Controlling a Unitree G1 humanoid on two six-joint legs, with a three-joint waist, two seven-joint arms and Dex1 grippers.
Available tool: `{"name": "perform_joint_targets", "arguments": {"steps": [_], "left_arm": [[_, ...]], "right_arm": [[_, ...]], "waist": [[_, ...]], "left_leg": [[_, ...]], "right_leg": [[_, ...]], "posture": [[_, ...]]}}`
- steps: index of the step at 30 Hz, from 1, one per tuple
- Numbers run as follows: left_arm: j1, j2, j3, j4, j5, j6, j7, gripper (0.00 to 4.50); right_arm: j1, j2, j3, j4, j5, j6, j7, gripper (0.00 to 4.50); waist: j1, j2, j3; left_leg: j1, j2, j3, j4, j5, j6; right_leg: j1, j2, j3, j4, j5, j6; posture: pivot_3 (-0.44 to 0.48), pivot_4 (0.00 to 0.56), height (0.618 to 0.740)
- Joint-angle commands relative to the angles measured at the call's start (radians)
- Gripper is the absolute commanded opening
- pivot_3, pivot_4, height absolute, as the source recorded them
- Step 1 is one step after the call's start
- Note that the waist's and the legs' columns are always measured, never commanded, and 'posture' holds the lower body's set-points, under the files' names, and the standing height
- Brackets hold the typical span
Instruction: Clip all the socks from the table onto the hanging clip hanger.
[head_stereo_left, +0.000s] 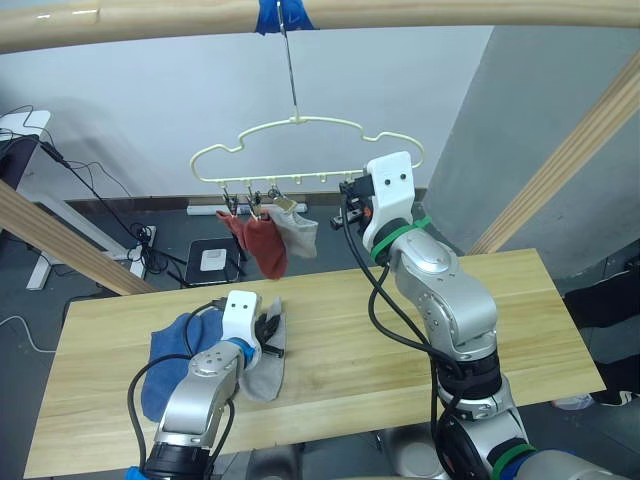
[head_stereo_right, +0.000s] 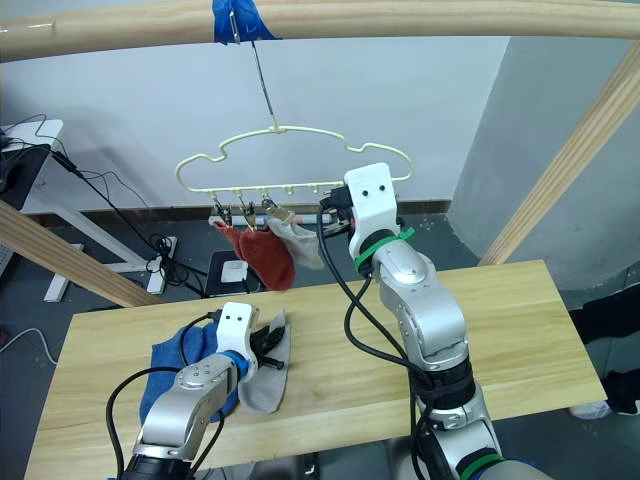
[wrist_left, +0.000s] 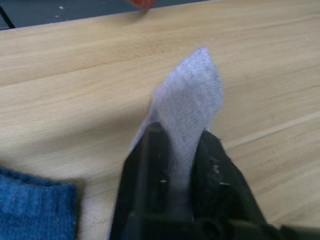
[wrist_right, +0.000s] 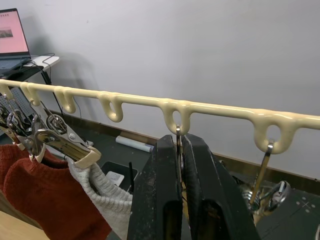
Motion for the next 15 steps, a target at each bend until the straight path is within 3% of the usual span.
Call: {"name": "perform_joint_targets", "arguments": {"steps": [1, 6, 10, 15], "left_arm": [[0.022, 0.018, -0.031, -0.044, -0.009, -0.103, -0.070, 0.01], [0.006, 0.042, -0.069, -0.075, -0.010, -0.248, -0.169, 0.01], [-0.057, 0.010, -0.089, -0.114, -0.061, -0.360, -0.250, 0.01], [-0.169, -0.043, -0.119, -0.087, -0.044, -0.457, -0.249, 0.01]], "right_arm": [[-0.007, 0.006, -0.002, -0.035, 0.008, -0.008, -0.003, 0.00], [-0.008, 0.004, -0.003, -0.037, 0.007, -0.006, -0.005, 0.00], [-0.011, 0.003, -0.003, -0.040, 0.007, -0.002, -0.006, 0.00], [-0.014, 0.003, -0.004, -0.044, 0.009, 0.001, -0.006, 0.00]], "waist": [[0.000, 0.000, 0.000], [0.001, 0.000, 0.000], [0.003, 0.000, 0.000], [0.002, 0.000, 0.000]], "left_leg": [[0.000, 0.000, 0.000, 0.000, 0.000, 0.000], [0.000, 0.000, 0.000, 0.000, 0.000, 0.000], [-0.001, 0.000, 0.000, -0.001, 0.000, 0.000], [-0.001, 0.000, 0.001, -0.001, 0.000, 0.000]], "right_leg": [[0.000, 0.000, 0.000, 0.000, 0.000, 0.000], [0.000, -0.001, 0.000, -0.001, 0.000, 0.000], [0.000, -0.001, 0.000, -0.002, 0.000, 0.000], [0.000, -0.001, 0.000, -0.003, 0.000, 0.000]], "posture": [[-0.248, 0.278, 0.740], [-0.250, 0.281, 0.740], [-0.250, 0.281, 0.740], [-0.254, 0.279, 0.740]]}}
